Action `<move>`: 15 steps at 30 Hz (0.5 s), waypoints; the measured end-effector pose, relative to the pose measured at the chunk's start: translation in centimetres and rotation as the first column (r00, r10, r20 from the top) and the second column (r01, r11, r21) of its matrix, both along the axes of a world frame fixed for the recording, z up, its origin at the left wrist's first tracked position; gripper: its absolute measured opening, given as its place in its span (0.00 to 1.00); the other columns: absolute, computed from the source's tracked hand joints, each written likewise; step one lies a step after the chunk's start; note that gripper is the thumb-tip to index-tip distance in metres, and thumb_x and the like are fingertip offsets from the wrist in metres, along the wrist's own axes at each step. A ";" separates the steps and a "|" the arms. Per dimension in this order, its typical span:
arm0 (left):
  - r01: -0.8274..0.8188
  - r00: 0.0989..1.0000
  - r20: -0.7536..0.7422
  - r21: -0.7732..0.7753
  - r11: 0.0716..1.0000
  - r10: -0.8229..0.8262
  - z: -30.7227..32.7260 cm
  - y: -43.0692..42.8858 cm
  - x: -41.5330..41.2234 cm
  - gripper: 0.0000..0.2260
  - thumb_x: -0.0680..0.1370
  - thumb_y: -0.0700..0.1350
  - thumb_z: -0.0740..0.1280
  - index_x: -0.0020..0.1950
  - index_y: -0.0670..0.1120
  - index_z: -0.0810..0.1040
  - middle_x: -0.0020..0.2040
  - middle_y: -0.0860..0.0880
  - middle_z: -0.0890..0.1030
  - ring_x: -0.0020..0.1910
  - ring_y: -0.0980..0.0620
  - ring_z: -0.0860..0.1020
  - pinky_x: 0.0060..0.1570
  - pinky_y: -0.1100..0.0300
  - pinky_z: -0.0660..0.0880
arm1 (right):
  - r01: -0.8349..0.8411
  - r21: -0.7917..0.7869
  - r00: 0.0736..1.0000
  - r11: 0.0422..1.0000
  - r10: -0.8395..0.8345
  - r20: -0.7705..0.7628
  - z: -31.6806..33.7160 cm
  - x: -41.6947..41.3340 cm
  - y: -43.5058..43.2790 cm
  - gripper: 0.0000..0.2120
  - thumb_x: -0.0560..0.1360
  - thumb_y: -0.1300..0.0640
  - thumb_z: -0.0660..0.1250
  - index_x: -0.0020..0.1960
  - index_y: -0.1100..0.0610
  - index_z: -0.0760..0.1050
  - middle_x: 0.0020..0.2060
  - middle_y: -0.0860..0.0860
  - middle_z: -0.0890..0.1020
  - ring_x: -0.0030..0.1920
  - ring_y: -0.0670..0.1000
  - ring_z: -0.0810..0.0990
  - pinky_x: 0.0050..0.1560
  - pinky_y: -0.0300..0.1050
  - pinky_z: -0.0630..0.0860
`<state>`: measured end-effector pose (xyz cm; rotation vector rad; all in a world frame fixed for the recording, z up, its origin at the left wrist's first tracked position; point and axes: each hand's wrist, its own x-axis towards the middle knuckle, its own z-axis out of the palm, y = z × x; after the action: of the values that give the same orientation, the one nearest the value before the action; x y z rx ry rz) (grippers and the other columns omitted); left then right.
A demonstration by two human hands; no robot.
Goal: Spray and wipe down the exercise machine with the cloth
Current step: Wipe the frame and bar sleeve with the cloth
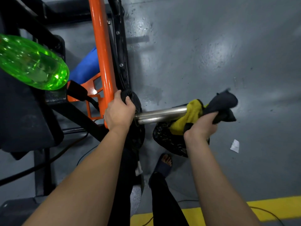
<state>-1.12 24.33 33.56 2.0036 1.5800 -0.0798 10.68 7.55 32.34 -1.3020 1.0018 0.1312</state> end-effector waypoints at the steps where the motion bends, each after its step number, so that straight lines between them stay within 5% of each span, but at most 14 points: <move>1: -0.021 1.000 0.021 -0.015 1.000 0.022 -0.1 0.0 -0.1 0.21 0.84 0.54 0.60 0.77 0.52 0.70 0.65 0.41 0.80 0.64 0.36 0.77 0.62 0.46 0.73 | -0.046 -0.128 0.996 0.991 0.055 0.064 -0.1 -0.3 0.5 0.10 0.82 0.48 0.64 0.49 0.53 0.79 0.47 0.44 0.85 0.46 0.42 0.84 0.51 0.38 0.79; 3: -0.074 0.994 0.079 -0.057 0.996 0.078 -0.4 0.3 -0.3 0.22 0.84 0.58 0.58 0.76 0.55 0.71 0.66 0.42 0.80 0.66 0.37 0.76 0.65 0.45 0.71 | -0.223 -0.407 0.929 0.886 0.319 0.186 -0.8 -1.7 1.5 0.16 0.81 0.46 0.65 0.56 0.59 0.81 0.54 0.53 0.84 0.57 0.48 0.81 0.61 0.41 0.76; 4: -0.096 0.989 0.106 -0.084 0.992 0.104 -0.7 0.4 -0.4 0.23 0.83 0.61 0.56 0.76 0.56 0.72 0.66 0.42 0.80 0.66 0.38 0.76 0.67 0.45 0.71 | -0.354 -0.582 0.815 0.732 0.547 0.192 -1.5 -2.7 1.8 0.21 0.80 0.44 0.65 0.58 0.61 0.82 0.57 0.57 0.84 0.65 0.55 0.77 0.70 0.51 0.71; 6: -0.129 0.979 0.143 -0.126 0.984 0.147 -0.8 0.6 -0.8 0.26 0.81 0.66 0.52 0.74 0.58 0.73 0.66 0.44 0.80 0.66 0.39 0.75 0.69 0.43 0.70 | -0.421 -0.895 0.429 0.145 0.902 -0.056 -3.8 -4.5 2.1 0.24 0.78 0.40 0.64 0.56 0.60 0.84 0.56 0.57 0.84 0.72 0.63 0.71 0.77 0.67 0.53; 8: -0.137 0.973 0.164 -0.147 0.979 0.161 -0.5 0.4 -0.8 0.25 0.83 0.66 0.50 0.74 0.59 0.73 0.67 0.44 0.79 0.68 0.39 0.73 0.70 0.44 0.67 | -0.343 -0.914 0.100 -0.218 0.959 -0.266 -5.2 -5.8 2.4 0.22 0.75 0.39 0.65 0.53 0.56 0.85 0.51 0.55 0.84 0.70 0.63 0.74 0.76 0.71 0.48; 10: -0.143 0.970 0.175 -0.159 0.977 0.171 -0.2 0.4 -0.7 0.23 0.85 0.63 0.50 0.74 0.59 0.73 0.69 0.45 0.78 0.69 0.39 0.71 0.70 0.46 0.64 | -0.319 -0.865 -0.084 -0.388 0.920 -0.382 -5.2 -6.6 3.7 0.22 0.72 0.38 0.63 0.52 0.54 0.83 0.47 0.56 0.83 0.62 0.61 0.79 0.75 0.74 0.55; 12: -0.144 0.967 0.188 -0.165 0.976 0.174 -0.1 0.3 -0.8 0.23 0.86 0.62 0.48 0.73 0.57 0.74 0.69 0.46 0.78 0.69 0.40 0.71 0.69 0.46 0.64 | -0.334 -0.789 -0.116 -0.516 0.853 -0.509 -4.0 -6.6 6.1 0.22 0.73 0.37 0.62 0.53 0.52 0.81 0.45 0.56 0.82 0.54 0.61 0.81 0.72 0.72 0.61; 15: -0.129 0.968 0.195 -0.157 0.979 0.159 -0.4 0.3 -1.0 0.24 0.84 0.64 0.47 0.70 0.57 0.76 0.65 0.45 0.80 0.67 0.39 0.73 0.69 0.43 0.67 | -0.562 -0.568 -0.153 -0.601 0.751 -0.643 -2.5 -4.8 10.2 0.21 0.78 0.38 0.62 0.60 0.52 0.78 0.55 0.55 0.83 0.58 0.60 0.82 0.65 0.56 0.71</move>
<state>-2.07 24.58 33.16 1.7221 1.5350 0.0682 5.92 17.79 29.83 -2.8702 -0.8718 0.8237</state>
